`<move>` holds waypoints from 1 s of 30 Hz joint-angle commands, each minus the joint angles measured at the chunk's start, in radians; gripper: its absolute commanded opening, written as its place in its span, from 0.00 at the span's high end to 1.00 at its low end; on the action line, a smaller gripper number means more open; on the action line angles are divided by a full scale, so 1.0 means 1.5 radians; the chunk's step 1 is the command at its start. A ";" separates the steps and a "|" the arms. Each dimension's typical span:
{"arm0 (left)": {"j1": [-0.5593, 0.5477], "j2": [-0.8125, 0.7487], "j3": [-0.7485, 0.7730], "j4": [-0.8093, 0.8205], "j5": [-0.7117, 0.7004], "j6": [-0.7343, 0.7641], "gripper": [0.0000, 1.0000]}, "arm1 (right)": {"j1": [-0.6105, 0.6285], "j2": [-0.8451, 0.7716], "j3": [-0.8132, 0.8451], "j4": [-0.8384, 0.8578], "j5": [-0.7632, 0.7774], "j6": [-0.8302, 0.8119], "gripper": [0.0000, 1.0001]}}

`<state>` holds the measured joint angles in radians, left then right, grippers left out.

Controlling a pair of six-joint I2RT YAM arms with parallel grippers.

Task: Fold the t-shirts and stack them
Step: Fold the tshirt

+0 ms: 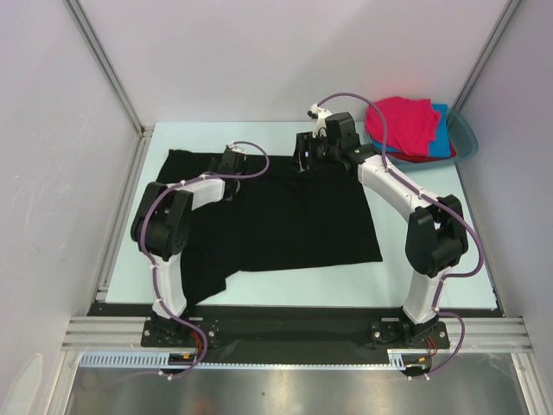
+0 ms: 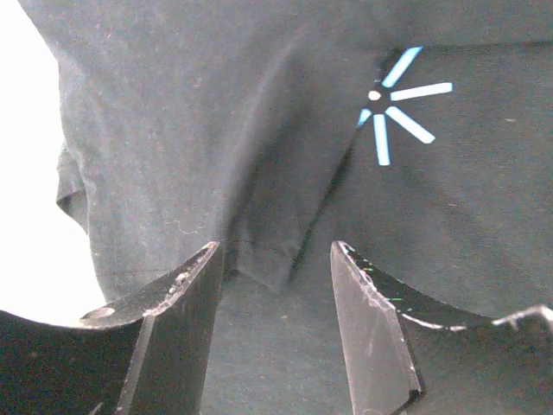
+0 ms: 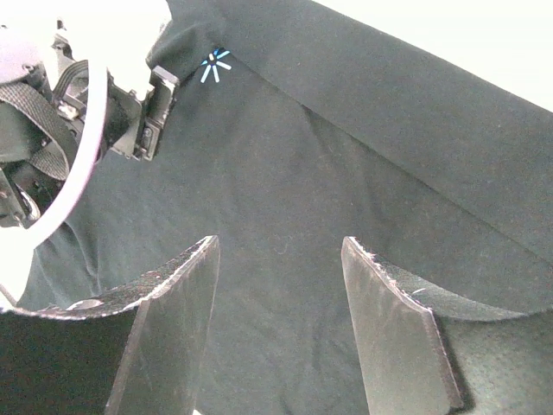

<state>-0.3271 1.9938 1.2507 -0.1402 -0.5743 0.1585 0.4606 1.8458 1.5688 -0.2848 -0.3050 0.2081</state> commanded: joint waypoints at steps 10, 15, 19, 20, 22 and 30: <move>-0.012 0.054 0.028 0.002 -0.049 0.028 0.53 | -0.005 -0.002 0.019 0.014 -0.012 -0.001 0.36; -0.011 0.070 0.045 0.002 -0.068 0.042 0.53 | -0.006 -0.003 0.018 0.013 -0.011 -0.002 0.36; -0.009 0.066 0.052 -0.002 -0.064 0.040 0.53 | -0.006 -0.004 0.016 0.013 -0.009 -0.001 0.36; -0.009 0.063 0.051 0.000 -0.061 0.039 0.53 | -0.006 -0.003 0.016 0.013 -0.009 -0.001 0.36; -0.008 0.058 0.048 0.002 -0.052 0.039 0.53 | -0.007 -0.001 0.019 0.011 -0.010 -0.001 0.36; 0.003 0.069 0.049 -0.012 -0.055 0.035 0.68 | -0.008 -0.003 0.017 0.010 -0.007 -0.001 0.36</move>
<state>-0.3408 2.0827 1.3045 -0.1295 -0.6659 0.2111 0.4541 1.8458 1.5688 -0.2852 -0.3119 0.2085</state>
